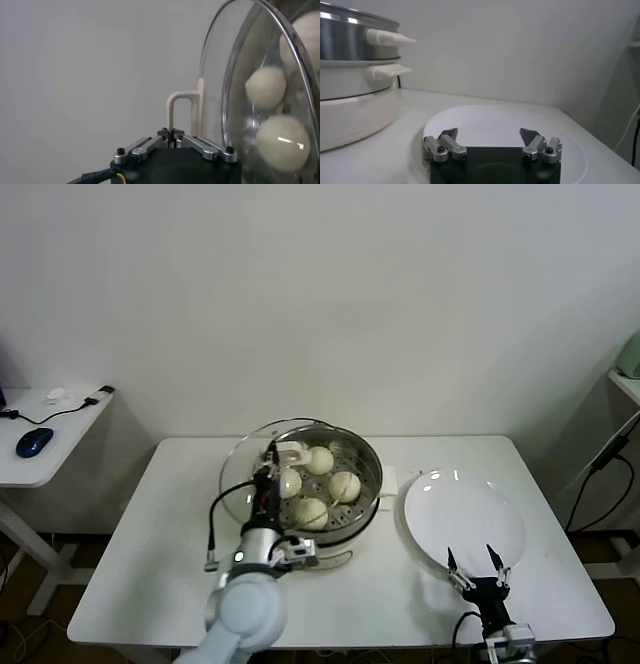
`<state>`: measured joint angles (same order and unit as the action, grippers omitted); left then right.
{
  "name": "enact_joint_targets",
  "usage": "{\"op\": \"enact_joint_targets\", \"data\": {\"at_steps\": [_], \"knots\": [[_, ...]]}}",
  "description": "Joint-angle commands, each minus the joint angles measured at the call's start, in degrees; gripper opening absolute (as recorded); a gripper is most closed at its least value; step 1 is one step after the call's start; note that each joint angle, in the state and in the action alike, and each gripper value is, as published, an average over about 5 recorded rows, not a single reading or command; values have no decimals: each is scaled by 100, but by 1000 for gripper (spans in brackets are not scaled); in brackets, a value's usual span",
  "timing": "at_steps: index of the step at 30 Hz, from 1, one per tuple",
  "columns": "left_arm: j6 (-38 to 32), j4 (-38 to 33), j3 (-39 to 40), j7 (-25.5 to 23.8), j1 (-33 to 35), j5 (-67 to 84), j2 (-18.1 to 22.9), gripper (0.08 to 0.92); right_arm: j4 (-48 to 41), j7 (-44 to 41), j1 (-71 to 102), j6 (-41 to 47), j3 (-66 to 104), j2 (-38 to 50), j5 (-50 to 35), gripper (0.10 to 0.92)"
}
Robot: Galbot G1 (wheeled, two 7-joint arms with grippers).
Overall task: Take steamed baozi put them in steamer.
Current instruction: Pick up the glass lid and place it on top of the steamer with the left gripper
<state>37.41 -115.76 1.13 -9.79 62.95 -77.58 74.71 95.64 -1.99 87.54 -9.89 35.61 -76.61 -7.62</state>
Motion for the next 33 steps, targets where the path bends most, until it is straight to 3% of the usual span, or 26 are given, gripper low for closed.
{"op": "enact_joint_targets", "data": {"at_steps": [1,11,33], "knots": [[469,800,1059,-230,-768,-419,610,134,-80,16,11,-83,12,-7,25,823],[426,1286,1027,-73,-915,-546,643,134,-87,79,58,-188,91,-17,29,823],[304,1464,772,78,-746,-635,563,134,-147,173,-9,-323,34,-149,199,823]]}}
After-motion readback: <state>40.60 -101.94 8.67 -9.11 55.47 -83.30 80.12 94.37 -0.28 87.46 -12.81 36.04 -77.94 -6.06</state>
